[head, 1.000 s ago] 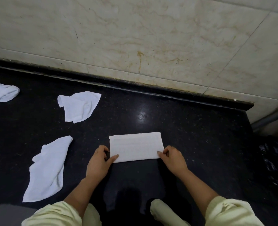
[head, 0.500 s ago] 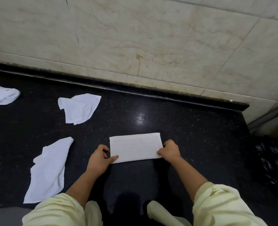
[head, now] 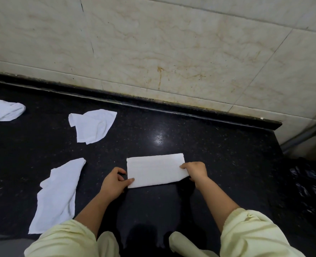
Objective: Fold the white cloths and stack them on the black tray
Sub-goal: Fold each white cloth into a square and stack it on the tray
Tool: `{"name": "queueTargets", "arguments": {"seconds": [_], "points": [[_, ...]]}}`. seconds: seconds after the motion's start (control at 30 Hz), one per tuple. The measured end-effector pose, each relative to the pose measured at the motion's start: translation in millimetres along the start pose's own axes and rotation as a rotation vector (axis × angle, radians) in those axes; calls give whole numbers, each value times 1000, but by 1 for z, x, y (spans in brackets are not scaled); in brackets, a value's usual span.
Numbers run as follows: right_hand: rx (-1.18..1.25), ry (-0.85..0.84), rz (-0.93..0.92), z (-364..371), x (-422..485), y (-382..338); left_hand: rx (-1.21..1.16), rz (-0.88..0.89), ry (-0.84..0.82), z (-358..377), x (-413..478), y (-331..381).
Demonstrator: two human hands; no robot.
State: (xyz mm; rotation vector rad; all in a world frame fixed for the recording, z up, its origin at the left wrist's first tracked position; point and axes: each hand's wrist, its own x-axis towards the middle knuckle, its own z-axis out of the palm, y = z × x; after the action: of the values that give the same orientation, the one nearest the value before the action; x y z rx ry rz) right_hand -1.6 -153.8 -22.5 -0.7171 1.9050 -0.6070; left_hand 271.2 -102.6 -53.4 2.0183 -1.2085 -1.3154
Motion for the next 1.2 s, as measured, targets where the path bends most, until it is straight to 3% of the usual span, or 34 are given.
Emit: {"name": "queueTargets", "arguments": {"seconds": [0.2, 0.4, 0.63, 0.83, 1.2], "points": [[-175, -43, -326, 9, -18, -14, -165, -33, -23, -3, 0, -2], [-165, -170, -419, 35, -41, -25, -186, -33, -27, -1, 1, -4], [-298, -279, -399, 87, -58, -25, -196, -21, -13, 0, 2, -5], [-455, -269, -414, 120, -58, -15, -197, -22, -17, 1, 4, -8], [-464, -272, -370, 135, -59, -3, -198, -6, -18, -1, 4, -8]]}}
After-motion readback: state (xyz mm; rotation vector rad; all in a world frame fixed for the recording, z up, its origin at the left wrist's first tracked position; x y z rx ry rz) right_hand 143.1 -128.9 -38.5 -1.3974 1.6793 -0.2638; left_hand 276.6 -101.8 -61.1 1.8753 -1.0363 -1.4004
